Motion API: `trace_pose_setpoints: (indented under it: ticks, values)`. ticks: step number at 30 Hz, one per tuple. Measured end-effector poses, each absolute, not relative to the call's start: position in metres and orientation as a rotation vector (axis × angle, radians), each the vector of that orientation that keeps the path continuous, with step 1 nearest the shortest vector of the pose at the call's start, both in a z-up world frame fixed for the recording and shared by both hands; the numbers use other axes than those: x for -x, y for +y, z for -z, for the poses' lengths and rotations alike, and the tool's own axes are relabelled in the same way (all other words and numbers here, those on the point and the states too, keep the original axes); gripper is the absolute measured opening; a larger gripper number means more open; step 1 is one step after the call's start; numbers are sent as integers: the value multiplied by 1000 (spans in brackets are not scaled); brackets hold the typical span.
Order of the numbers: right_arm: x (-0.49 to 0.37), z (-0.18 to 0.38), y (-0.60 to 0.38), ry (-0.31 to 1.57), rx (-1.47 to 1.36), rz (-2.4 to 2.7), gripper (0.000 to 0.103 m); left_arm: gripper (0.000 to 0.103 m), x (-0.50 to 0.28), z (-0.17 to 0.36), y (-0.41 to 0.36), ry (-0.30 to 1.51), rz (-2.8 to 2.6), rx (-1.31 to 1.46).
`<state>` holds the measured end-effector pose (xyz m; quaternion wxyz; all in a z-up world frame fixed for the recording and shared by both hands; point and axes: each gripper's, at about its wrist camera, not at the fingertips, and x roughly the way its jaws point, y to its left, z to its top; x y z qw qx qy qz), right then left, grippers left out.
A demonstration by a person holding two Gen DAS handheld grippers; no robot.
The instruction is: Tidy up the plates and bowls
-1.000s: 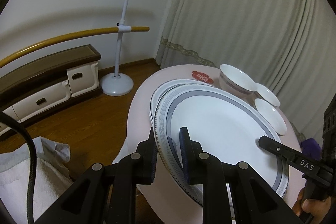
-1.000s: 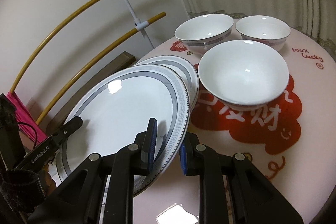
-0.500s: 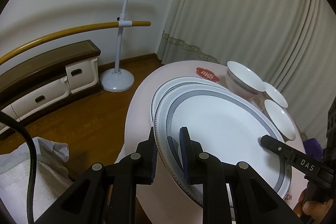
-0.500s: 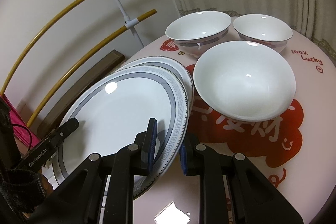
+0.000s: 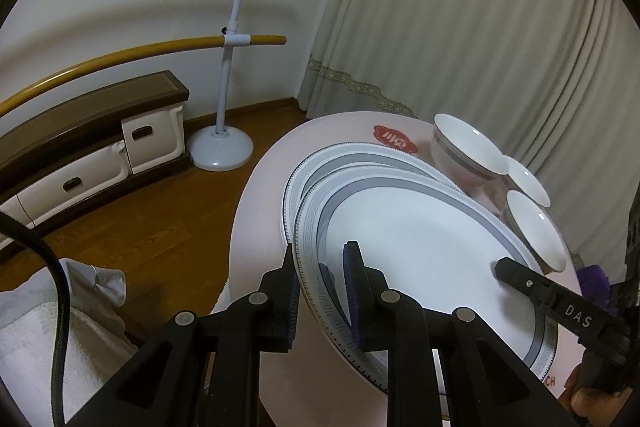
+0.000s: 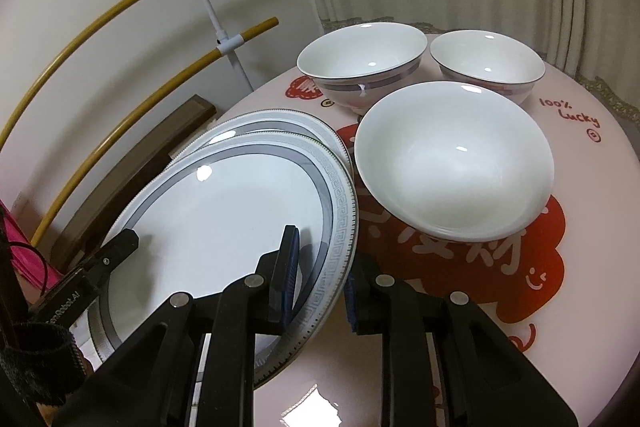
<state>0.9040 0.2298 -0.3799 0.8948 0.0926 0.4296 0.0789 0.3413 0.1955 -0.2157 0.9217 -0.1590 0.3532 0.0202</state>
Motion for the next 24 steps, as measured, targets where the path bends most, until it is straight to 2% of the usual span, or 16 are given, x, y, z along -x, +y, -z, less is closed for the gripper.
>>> trace_pose_setpoints:
  ticks: [24]
  values:
    - [-913, 387, 249, 905, -125, -91, 34, 18, -352, 211, 193, 746, -68, 332]
